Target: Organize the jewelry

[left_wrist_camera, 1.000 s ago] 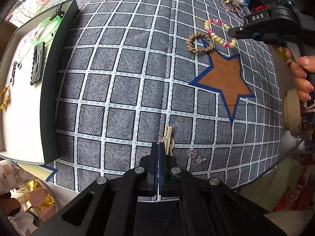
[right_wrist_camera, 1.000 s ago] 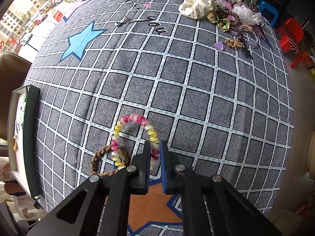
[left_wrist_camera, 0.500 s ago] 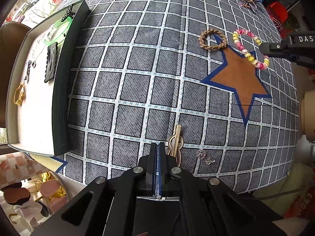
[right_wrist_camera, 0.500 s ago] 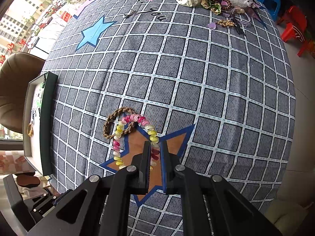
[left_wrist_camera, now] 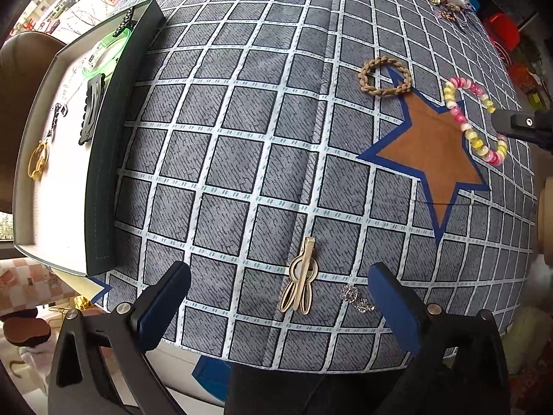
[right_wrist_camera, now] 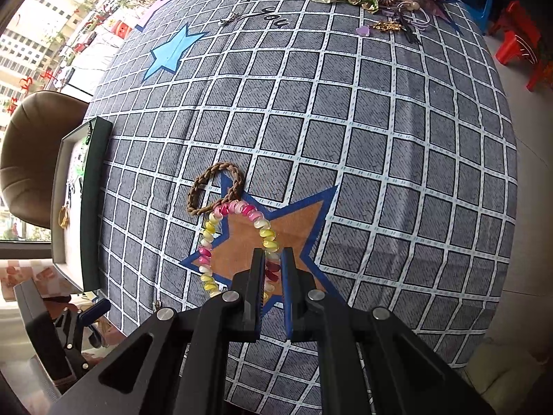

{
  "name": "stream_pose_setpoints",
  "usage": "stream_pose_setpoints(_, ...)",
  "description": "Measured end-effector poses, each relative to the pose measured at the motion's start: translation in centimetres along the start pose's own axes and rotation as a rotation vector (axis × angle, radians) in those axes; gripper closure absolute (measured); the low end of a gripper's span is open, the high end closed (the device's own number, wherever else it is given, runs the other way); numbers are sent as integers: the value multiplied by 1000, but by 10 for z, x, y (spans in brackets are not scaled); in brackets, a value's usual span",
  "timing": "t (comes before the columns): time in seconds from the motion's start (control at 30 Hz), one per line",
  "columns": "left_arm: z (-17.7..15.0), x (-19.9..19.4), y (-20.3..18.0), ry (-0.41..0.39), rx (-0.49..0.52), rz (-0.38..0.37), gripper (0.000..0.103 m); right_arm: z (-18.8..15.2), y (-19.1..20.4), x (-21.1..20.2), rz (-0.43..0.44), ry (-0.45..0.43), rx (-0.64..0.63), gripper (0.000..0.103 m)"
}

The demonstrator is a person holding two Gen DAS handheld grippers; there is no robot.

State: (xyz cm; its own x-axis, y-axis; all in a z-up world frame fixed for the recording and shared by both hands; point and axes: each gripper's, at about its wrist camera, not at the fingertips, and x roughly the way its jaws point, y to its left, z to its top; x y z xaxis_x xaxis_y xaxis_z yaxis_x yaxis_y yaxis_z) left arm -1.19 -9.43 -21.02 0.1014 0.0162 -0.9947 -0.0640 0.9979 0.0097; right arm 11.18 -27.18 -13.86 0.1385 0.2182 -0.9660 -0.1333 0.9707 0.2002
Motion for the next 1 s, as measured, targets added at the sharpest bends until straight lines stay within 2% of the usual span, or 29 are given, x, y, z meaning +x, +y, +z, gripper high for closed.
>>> stream_pose_setpoints(0.13,9,28,-5,6,32,-6,0,-6,-3,-3,-1,-1,0,93)
stream_pose_setpoints(0.2,14,43,-11,28,48,0,15,-10,-5,-4,0,-1,7,93)
stream_pose_setpoints(0.37,15,69,-24,21,42,-2,20,-19,-7,-7,2,1,15,93)
stream_pose_setpoints(0.43,16,75,-27,10,46,-4,30,-22,-7,-8,5,3,14,93)
stream_pose_setpoints(0.47,17,74,-29,-1,51,-6,42,-24,-6,-9,6,5,14,93)
stream_pose_setpoints(0.5,18,76,-31,-9,59,-6,59,-25,-5,-9,7,6,13,93)
stream_pose_setpoints(0.57,22,82,-36,-10,76,-10,81,-28,-2,-9,12,9,12,93)
stream_pose_setpoints(0.6,24,85,-37,-8,74,-26,87,-30,0,-9,14,11,10,93)
stream_pose_setpoints(0.8,33,84,-26,-22,1,-120,87,-37,12,-11,30,20,-12,93)
stream_pose_setpoints(1.0,42,74,-15,-66,-45,-134,87,-38,25,-20,55,14,-36,94)
